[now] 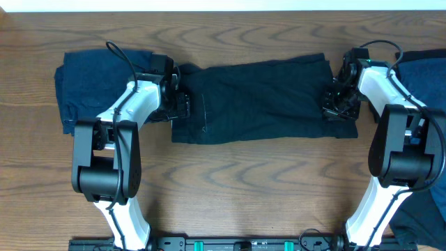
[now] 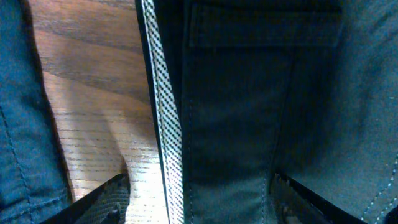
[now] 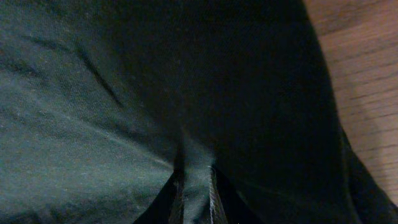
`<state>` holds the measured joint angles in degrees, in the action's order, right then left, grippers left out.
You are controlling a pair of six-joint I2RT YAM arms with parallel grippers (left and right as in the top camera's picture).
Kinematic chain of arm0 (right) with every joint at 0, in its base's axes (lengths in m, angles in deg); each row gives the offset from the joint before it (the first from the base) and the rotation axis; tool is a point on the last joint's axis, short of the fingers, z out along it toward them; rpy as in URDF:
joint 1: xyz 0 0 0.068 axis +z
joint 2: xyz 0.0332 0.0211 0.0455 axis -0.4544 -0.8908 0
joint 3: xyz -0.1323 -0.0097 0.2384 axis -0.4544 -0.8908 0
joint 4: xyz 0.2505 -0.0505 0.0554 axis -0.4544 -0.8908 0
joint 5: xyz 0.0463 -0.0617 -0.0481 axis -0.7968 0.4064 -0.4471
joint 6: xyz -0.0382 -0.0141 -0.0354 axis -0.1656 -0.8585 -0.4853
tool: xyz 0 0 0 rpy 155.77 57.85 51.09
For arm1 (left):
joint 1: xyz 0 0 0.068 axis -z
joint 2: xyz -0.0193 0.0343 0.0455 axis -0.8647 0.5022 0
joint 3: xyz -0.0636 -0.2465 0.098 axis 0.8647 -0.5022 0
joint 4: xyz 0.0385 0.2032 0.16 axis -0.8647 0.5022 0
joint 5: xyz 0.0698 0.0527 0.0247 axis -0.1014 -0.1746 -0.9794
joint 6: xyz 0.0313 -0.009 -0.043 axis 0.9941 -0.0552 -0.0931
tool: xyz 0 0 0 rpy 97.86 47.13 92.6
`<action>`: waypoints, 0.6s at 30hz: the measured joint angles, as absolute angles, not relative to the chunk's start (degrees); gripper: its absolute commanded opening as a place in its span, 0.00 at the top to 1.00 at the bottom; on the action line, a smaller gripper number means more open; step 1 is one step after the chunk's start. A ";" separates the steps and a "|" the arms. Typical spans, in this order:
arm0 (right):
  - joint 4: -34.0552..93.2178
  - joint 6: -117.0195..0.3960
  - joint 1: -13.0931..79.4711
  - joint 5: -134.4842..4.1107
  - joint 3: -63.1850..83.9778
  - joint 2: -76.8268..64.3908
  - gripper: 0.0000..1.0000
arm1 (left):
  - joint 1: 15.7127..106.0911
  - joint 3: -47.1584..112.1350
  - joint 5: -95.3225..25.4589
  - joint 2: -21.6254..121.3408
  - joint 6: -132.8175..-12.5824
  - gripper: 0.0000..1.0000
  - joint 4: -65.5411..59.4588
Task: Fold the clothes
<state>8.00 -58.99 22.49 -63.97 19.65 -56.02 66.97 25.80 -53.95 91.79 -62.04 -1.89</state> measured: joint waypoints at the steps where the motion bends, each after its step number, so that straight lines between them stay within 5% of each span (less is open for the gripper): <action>1: 8.02 -58.99 22.49 -63.95 19.65 -56.02 0.84 | 66.97 25.80 -53.97 91.81 -62.07 0.28 -1.89; 5: 8.02 -58.99 22.49 -63.97 19.65 -56.02 0.84 | 66.97 25.84 -53.93 91.92 -62.68 0.43 -1.94; 11: 8.00 -58.99 22.49 -63.97 19.65 -56.02 0.85 | 66.97 25.87 -53.36 91.99 -63.66 0.43 -1.98; 18: 8.02 -58.99 22.49 -63.97 19.65 -56.02 0.85 | 66.92 25.87 -52.20 92.05 -64.38 0.56 -2.11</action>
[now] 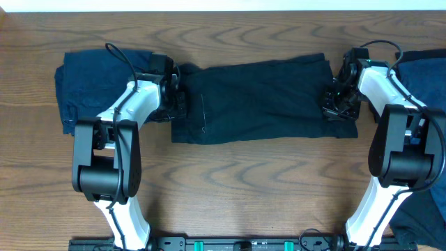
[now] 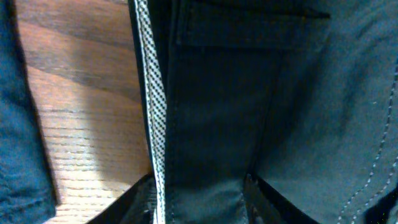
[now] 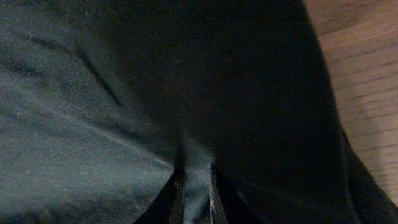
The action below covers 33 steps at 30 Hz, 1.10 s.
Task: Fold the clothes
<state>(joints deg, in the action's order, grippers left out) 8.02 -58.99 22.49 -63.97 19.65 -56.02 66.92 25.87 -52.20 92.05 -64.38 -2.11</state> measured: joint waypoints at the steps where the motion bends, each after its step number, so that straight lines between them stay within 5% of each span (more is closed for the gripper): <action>1: 8.02 -58.99 22.49 -63.97 19.65 -56.02 0.85 | 66.97 25.87 -52.11 92.07 -64.43 0.58 -2.13; 6: 8.02 -58.99 22.49 -63.97 19.65 -56.02 0.85 | 67.03 25.87 -51.76 92.12 -64.75 0.61 -2.18; 14: 8.00 -58.99 22.49 -63.97 19.65 -56.02 0.85 | 67.32 25.87 -50.43 92.27 -65.06 0.94 -2.72; 33: 8.00 -58.95 22.49 -63.80 19.65 -56.02 0.88 | 67.40 26.04 -50.06 91.97 -65.17 0.94 -2.72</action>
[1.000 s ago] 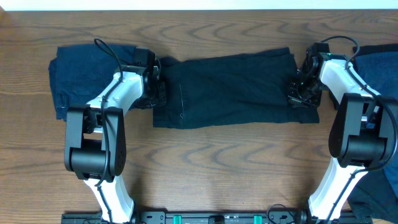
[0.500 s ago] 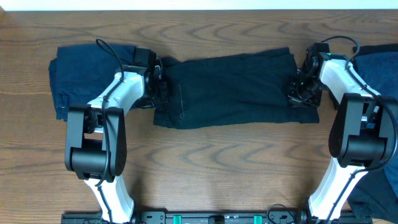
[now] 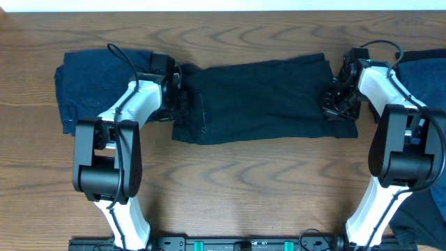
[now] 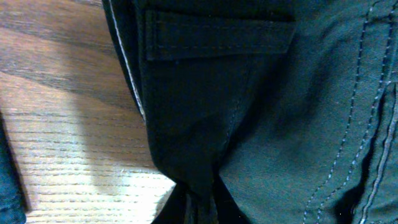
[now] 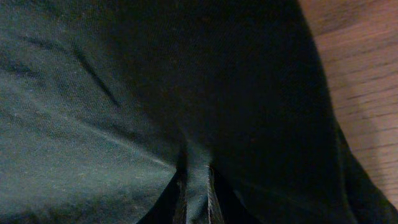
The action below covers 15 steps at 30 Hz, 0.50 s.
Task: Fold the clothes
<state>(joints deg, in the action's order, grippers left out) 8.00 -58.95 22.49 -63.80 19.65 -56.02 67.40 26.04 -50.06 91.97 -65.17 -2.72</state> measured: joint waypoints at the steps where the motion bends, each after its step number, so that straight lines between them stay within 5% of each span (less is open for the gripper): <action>1: 8.00 -58.97 22.49 -63.78 19.65 -56.02 0.89 | 67.40 26.04 -50.06 91.88 -65.17 0.94 -2.72; 15: 9.27 -59.73 22.42 -63.14 19.61 -55.91 0.98 | 67.58 26.04 -50.28 83.13 -65.21 0.94 -2.75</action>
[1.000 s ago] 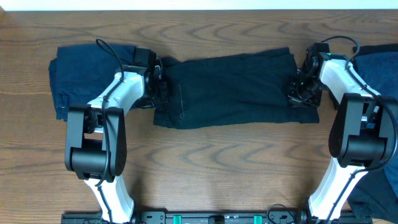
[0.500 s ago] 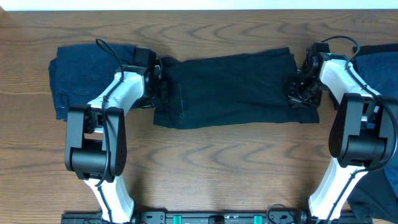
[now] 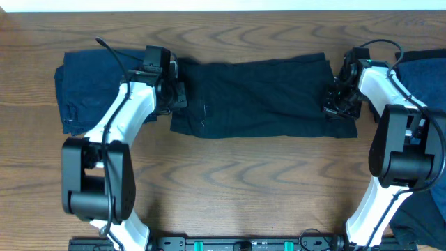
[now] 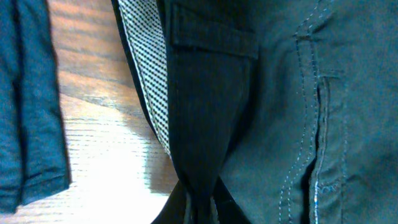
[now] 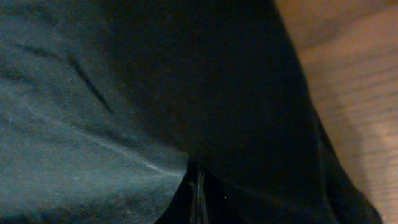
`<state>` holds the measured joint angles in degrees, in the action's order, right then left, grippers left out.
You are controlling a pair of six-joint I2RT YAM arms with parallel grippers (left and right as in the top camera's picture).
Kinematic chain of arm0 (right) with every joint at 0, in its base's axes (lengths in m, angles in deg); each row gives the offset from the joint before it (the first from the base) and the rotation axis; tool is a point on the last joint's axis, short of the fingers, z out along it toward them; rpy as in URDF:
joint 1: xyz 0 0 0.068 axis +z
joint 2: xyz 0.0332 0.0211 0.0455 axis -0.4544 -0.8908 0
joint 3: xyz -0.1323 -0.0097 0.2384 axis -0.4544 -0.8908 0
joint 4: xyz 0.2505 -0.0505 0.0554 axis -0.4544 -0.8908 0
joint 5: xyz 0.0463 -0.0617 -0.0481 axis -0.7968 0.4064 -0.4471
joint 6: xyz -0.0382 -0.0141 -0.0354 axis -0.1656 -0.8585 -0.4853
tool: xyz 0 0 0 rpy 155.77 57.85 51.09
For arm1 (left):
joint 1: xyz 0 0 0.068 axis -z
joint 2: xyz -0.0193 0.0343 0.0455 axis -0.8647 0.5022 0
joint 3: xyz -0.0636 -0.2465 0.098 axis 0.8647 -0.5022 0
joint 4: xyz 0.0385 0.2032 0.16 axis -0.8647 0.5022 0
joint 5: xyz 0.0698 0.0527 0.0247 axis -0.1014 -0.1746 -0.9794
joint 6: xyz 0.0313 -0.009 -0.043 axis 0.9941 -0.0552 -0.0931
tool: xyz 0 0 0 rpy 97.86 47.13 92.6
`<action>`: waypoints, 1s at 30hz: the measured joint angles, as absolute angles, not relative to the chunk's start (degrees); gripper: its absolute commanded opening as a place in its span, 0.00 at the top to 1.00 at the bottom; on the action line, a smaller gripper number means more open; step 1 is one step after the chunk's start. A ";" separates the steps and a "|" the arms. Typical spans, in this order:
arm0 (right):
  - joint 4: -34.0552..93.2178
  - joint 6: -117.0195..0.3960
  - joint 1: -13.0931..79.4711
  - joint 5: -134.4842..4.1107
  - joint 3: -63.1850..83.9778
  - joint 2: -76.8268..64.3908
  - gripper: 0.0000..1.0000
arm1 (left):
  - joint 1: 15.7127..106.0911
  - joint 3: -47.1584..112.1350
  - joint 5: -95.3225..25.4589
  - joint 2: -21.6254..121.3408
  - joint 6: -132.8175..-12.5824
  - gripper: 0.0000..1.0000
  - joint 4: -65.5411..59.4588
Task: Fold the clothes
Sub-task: 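Lift the pants' right end with the right gripper and carry it leftward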
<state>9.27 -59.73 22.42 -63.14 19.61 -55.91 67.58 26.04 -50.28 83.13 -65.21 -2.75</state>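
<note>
A dark pair of trousers (image 3: 261, 97) lies stretched across the middle of the table in the overhead view. My left gripper (image 3: 175, 96) is shut on its waistband end, where the checked lining (image 4: 144, 81) and a pocket flap (image 4: 214, 38) show. The pinched fold (image 4: 202, 180) is lifted off the wood. At the other end my right gripper (image 3: 334, 103) is shut on the dark cloth (image 5: 124, 93), which fills most of that view.
A folded blue garment (image 3: 90, 87) lies at the far left, close to my left arm. More blue cloth (image 3: 426, 77) lies at the right edge. Bare wood (image 3: 244, 181) runs along the front of the table.
My left gripper has lifted the waistband end and shifted it toward the far edge, so the lining now shows. The right gripper stays clamped on the leg end.
First my left gripper stood open over the waistband while the right was shut on the leg end. The left jaws then narrowed around the band and closed on it. Now the left end is raised and pulled back.
</note>
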 measured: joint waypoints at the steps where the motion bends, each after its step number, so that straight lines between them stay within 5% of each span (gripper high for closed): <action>1: 9.37 -60.48 22.42 -63.43 19.72 -55.89 0.97 | 67.62 26.04 -50.28 82.54 -65.21 0.94 -2.72; 17: 10.55 -65.72 23.85 -90.14 21.14 -43.17 0.99 | 67.60 26.06 -50.76 80.51 -65.19 0.94 0.42; 30: 11.52 -62.99 41.70 -87.19 20.29 -46.71 0.99 | 67.60 32.29 -50.93 80.32 -64.93 0.94 6.70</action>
